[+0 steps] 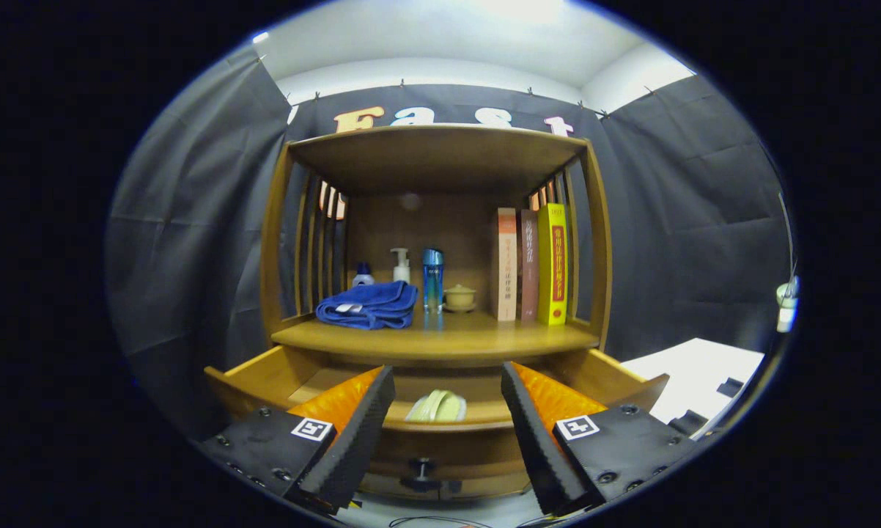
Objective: Pull open the drawer, take out the items inside it, and place them on the countertop above the cabinet.
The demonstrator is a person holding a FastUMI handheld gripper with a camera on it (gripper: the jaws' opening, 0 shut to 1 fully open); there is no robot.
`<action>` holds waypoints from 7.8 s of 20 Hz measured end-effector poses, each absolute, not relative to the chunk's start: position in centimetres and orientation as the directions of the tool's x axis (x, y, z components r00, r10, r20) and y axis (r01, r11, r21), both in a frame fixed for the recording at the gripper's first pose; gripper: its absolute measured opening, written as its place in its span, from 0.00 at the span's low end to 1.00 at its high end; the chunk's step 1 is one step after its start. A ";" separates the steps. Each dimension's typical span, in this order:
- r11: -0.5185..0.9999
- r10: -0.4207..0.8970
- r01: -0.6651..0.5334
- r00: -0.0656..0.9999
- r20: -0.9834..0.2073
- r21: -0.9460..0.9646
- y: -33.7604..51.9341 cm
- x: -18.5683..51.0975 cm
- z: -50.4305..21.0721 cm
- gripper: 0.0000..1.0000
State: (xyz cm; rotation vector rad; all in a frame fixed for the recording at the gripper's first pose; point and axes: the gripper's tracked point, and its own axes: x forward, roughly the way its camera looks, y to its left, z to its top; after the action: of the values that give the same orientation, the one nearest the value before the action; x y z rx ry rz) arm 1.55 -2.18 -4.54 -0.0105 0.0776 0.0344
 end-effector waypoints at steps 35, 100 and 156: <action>0.993 0.120 -0.098 0.691 -0.713 0.071 1.4 10.9 -25.8 0.22; 0.993 0.091 -0.082 0.991 -0.096 0.090 1.5 4.5 -0.7 0.98; 0.998 0.056 -0.053 0.993 -0.107 0.030 2.8 2.1 -15.7 0.98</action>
State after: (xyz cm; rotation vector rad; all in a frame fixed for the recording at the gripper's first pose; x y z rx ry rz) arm 2.15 2.81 -15.73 0.0269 0.1076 0.0548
